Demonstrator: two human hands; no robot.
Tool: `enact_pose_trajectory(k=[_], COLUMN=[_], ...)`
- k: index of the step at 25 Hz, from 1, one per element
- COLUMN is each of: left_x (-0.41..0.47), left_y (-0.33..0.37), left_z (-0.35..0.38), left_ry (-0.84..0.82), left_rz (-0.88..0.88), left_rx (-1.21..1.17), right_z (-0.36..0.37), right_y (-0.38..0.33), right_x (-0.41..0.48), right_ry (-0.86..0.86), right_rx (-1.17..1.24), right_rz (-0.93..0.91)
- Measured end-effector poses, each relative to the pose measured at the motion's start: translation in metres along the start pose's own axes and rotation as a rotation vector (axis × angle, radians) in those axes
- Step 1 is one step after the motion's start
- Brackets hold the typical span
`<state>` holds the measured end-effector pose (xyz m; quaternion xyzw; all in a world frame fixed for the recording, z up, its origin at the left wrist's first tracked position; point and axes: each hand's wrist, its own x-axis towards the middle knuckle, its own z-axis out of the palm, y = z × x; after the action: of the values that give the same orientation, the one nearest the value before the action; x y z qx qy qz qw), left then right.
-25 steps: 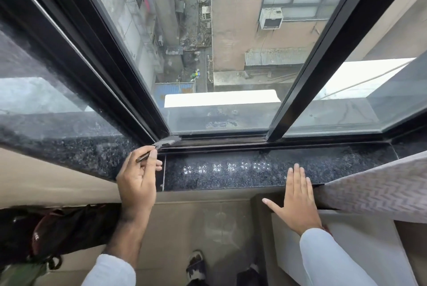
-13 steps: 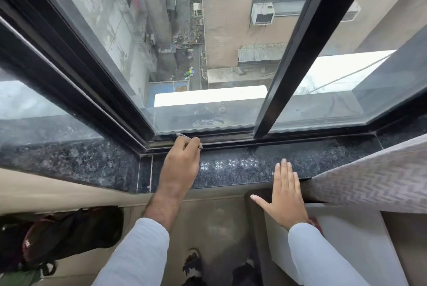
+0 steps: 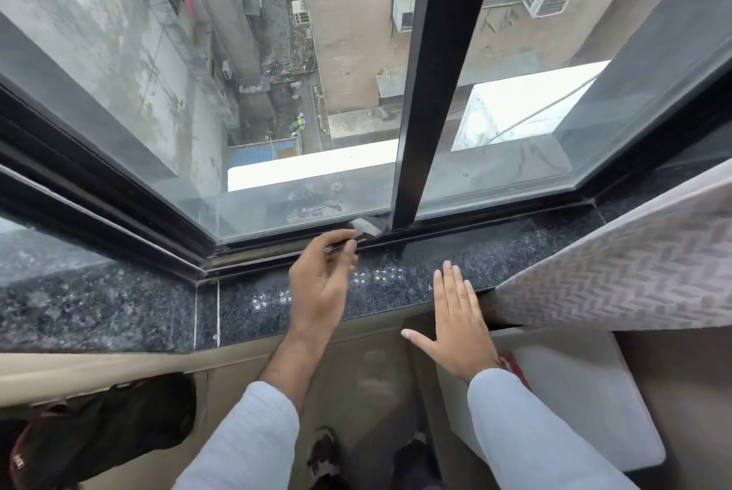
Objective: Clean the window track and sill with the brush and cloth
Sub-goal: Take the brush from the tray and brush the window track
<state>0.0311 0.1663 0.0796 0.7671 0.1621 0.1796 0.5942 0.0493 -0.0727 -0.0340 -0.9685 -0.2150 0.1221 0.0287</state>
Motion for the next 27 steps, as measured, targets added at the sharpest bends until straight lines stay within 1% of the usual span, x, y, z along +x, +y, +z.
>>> enact_pose_trajectory(k=[3,4,6,8,9,13,15,16,21,22,24,25,27], left_x=[-0.022,-0.028,-0.035,-0.036,-0.032,-0.002,0.011,0.017,0.044,0.047,0.052,0.053,0.053], left_y=[-0.011,-0.014,-0.018,-0.018,-0.017,-0.016,-0.019,-0.021,-0.039,-0.04,-0.039,-0.039,-0.038], left_z=[-0.033,-0.041,-0.035,-0.009,0.011,0.102,0.138,0.152,0.189,0.192,0.195,0.195,0.19], left_ry=[0.1,0.126,0.113,0.033,-0.033,-0.374,-0.489,-0.524,-0.702,-0.729,-0.743,-0.739,-0.72], left_rz=[-0.056,-0.066,-0.1,-0.147,-0.169,-0.242,-0.235,-0.194,0.236,0.317,0.441,0.476,0.492], left_rx=[-0.21,-0.277,-0.374,-0.423,-0.437,-0.34,-0.215,-0.113,0.64,0.757,0.925,0.984,1.042], right_z=[-0.003,-0.003,-0.002,0.001,0.002,0.002,0.0,-0.001,-0.004,-0.004,-0.006,-0.006,-0.009], right_y=[0.012,0.014,0.02,0.022,0.023,0.027,0.028,0.029,0.033,0.033,0.033,0.034,0.038], right_x=[-0.005,-0.007,-0.013,-0.018,-0.019,-0.022,-0.022,-0.022,-0.024,-0.024,-0.024,-0.024,-0.028], right_ry=[0.016,0.018,0.015,0.006,0.0,-0.013,-0.025,-0.029,-0.06,-0.058,-0.06,-0.06,-0.047], right_rx=[-0.017,-0.012,0.0,-0.004,-0.005,0.006,0.018,0.032,0.064,0.066,0.064,0.066,0.103], right_rz=[0.009,0.043,0.139,0.177,0.178,0.163,0.153,0.145,0.13,0.129,0.121,0.113,0.091])
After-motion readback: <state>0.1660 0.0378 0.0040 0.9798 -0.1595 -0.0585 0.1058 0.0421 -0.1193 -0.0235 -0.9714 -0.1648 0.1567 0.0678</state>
